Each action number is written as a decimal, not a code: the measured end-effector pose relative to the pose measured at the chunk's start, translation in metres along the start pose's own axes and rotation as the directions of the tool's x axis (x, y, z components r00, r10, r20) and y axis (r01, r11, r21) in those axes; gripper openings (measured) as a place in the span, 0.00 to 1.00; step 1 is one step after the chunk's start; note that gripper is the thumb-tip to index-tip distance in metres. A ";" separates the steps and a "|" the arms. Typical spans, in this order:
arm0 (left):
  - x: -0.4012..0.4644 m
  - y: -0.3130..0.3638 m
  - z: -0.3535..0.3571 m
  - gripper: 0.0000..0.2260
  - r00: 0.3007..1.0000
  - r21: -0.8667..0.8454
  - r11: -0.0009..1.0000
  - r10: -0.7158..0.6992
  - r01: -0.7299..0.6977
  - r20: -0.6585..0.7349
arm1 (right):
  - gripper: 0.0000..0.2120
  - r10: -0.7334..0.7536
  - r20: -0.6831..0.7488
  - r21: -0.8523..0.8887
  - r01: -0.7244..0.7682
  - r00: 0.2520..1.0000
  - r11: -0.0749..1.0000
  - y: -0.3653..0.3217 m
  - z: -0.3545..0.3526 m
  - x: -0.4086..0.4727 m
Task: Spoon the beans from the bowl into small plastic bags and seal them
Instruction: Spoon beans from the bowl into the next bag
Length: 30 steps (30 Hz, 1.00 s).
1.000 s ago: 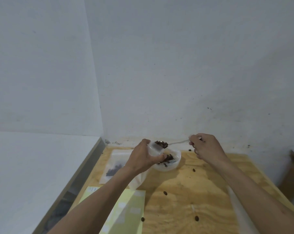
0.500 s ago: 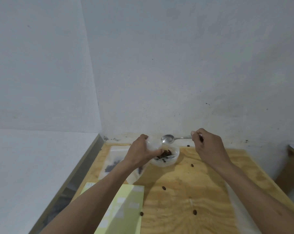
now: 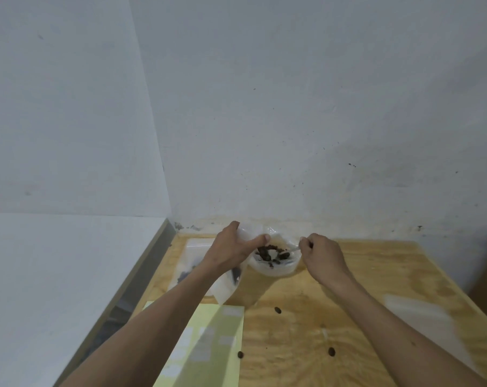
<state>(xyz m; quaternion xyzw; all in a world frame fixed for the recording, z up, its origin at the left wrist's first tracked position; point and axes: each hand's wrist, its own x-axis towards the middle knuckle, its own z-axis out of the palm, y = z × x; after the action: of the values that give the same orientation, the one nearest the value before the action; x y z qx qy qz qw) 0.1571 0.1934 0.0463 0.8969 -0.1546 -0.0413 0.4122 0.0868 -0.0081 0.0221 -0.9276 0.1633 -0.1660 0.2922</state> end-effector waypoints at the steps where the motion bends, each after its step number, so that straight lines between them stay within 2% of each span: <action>1: 0.001 -0.001 -0.001 0.29 1.000 -0.005 1.000 -0.002 0.002 0.001 | 0.20 0.064 0.011 0.075 -0.065 0.998 0.995 0.001 0.003 0.001; 6: -0.001 -0.006 -0.004 0.28 1.000 -0.005 1.000 0.010 -0.010 -0.002 | 0.19 0.234 0.018 0.248 -0.231 0.972 0.941 0.009 -0.002 0.005; 11: -0.005 -0.007 -0.006 0.33 0.998 0.014 0.999 0.047 -0.047 -0.038 | 0.19 0.269 0.028 0.328 -0.263 0.963 0.907 0.012 -0.031 -0.002; 14: -0.010 -0.005 -0.003 0.35 0.995 0.003 0.996 0.088 -0.088 -0.054 | 0.16 0.228 0.003 0.389 -0.211 0.974 0.897 0.010 -0.052 -0.002; 18: -0.016 0.005 0.002 0.31 0.993 -0.011 0.993 0.116 -0.116 -0.035 | 0.14 0.156 -0.057 0.425 -0.117 0.986 0.897 0.000 -0.076 -0.002; 21: -0.017 0.013 0.007 0.31 0.993 -0.005 0.993 0.118 -0.118 -0.025 | 0.14 0.072 -0.078 0.373 -0.038 0.994 0.927 -0.009 -0.083 -0.008; 25: -0.016 0.022 0.012 0.29 0.995 0.012 0.995 0.100 -0.100 -0.012 | 0.17 -0.048 -0.114 0.205 0.071 0.992 0.976 -0.011 -0.082 -0.018; 30: -0.011 0.020 0.013 0.26 0.996 -0.029 0.996 0.088 -0.089 -0.028 | 0.17 -0.099 -0.192 0.203 0.138 0.976 0.969 -0.003 -0.077 -0.021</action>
<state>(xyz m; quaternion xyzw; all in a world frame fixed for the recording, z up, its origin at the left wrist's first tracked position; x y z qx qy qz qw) 0.1393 0.1750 0.0524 0.8833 -0.1880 -0.0131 0.4292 0.0380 -0.0349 0.0790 -0.8798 0.1144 -0.2834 0.3641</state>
